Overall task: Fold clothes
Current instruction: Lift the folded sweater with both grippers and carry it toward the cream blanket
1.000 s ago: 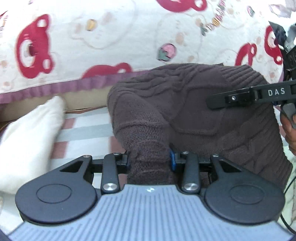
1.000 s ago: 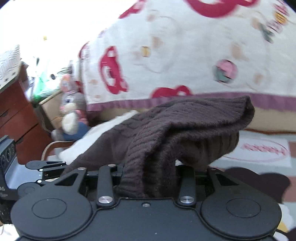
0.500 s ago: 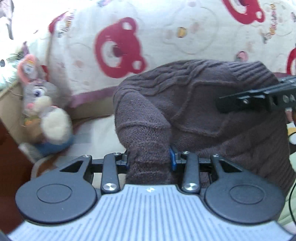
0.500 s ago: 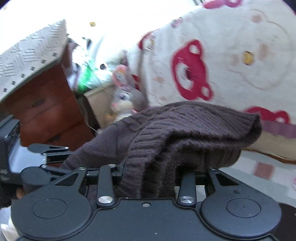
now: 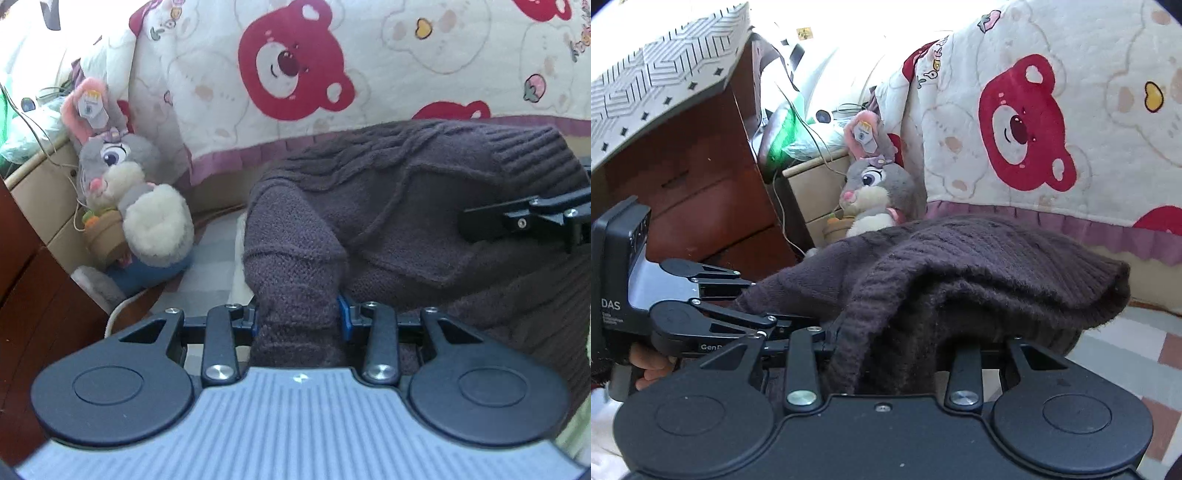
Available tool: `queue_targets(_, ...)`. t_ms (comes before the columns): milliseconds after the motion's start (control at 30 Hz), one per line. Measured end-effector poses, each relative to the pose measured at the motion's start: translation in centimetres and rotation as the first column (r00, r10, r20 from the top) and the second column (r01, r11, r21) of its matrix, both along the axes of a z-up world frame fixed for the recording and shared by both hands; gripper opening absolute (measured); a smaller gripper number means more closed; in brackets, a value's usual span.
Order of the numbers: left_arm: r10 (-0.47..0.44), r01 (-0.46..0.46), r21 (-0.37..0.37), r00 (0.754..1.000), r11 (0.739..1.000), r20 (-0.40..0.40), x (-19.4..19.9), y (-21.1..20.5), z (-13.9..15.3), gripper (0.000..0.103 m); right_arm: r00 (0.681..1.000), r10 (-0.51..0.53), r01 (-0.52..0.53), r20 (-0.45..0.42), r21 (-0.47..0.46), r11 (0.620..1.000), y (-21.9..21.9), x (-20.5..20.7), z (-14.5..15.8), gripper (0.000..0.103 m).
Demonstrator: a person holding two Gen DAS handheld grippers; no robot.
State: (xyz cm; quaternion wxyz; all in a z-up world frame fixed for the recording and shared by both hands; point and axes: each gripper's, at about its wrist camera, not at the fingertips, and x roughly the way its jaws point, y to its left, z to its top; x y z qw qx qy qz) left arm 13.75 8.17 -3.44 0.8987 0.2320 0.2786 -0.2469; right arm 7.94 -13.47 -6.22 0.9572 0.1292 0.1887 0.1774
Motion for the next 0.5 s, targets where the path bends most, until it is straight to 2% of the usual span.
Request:
queue_targets(100, -0.006, 0.004, 0.037, 0.998, 0.999, 0.058, 0.8, -1.0, 0.6, 0.036, 0.999, -0.009, 0.010, 0.038, -0.013, 1.000, -0.4, 1.3, 0.6, 0.042)
queue_targets(167, -0.004, 0.004, 0.002, 0.997, 1.000, 0.076, 2.2, -0.6, 2.2, 0.036, 0.997, -0.012, 0.013, 0.081, -0.019, 1.000, -0.8, 2.7, 1.7, 0.042)
queue_targets(200, -0.002, 0.004, -0.017, 0.996, 1.000, 0.086, 3.0, -0.4, 3.0, 0.037, 0.994, -0.012, 0.013, 0.107, -0.013, 1.000, -1.2, 3.6, 2.3, 0.042)
queue_targets(267, 0.035, -0.022, -0.113, 0.993, 0.993, 0.114, 5.6, 0.5, 3.9, 0.043, 0.988, -0.003, 0.001, 0.157, 0.010, 1.000, -2.4, 5.7, 3.1, 0.044)
queue_targets(300, 0.054, -0.034, -0.160, 0.990, 0.986, 0.127, 7.0, 1.0, 4.3, 0.047, 0.987, -0.011, 0.006, 0.160, 0.033, 0.999, -3.2, 7.1, 2.9, 0.051)
queue_targets(333, 0.075, -0.045, -0.206, 0.988, 0.977, 0.136, 8.3, 1.4, 4.7, 0.063, 0.991, -0.039, 0.027, 0.131, 0.093, 0.995, -4.3, 9.1, 2.3, 0.055)
queue_targets(367, 0.096, -0.076, -0.226, 0.992, 0.971, 0.082, 9.5, 1.8, 3.6, 0.073, 0.996, -0.065, 0.055, 0.061, 0.164, 0.985, -5.6, 11.4, 0.9, 0.063)
queue_targets(433, 0.136, -0.139, -0.261, 0.990, 0.955, -0.027, 12.0, 2.7, 1.2, 0.075, 0.985, -0.080, 0.109, -0.150, 0.199, 0.974, -7.3, 15.7, -2.6, 0.064)
queue_targets(500, 0.171, -0.205, -0.289, 0.976, 0.935, -0.137, 14.4, 3.5, -1.1, 0.075, 0.952, -0.058, 0.118, -0.302, 0.185, 0.976, -8.0, 18.0, -6.1, 0.060)
